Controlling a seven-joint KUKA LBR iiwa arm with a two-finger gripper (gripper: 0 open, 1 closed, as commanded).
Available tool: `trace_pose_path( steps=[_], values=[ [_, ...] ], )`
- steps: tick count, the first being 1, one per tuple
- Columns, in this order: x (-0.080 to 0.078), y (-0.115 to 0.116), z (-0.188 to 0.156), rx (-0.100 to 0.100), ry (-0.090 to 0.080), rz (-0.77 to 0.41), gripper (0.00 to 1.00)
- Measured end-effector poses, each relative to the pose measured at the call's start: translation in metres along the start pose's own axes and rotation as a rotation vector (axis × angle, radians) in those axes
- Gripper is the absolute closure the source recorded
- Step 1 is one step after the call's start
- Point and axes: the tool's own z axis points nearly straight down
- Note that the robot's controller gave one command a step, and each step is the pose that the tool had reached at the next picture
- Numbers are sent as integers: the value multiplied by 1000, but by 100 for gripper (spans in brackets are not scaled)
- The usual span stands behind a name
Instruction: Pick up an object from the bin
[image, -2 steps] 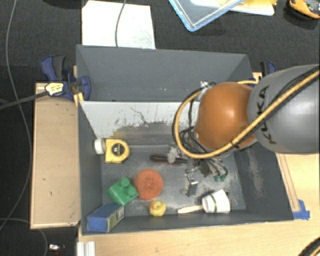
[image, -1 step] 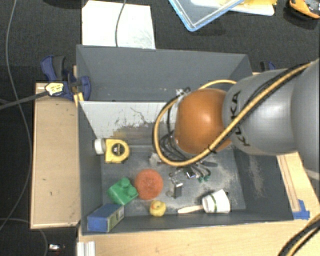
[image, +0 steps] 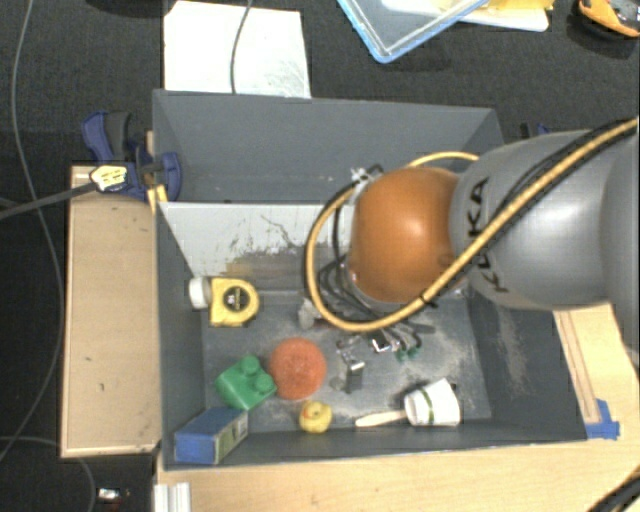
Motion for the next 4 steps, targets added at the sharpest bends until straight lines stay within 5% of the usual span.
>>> trace_pose_path(
  steps=[1, 2, 3, 4],
  values=[
    [-15, 14, 54, -1, -3, -99, 0],
    [3, 10, 72, 2, -28, -26, 0],
    [33, -6, 90, -1, -8, 6, 0],
    [29, -10, 75, 2, -32, -58, 100]
  ],
)
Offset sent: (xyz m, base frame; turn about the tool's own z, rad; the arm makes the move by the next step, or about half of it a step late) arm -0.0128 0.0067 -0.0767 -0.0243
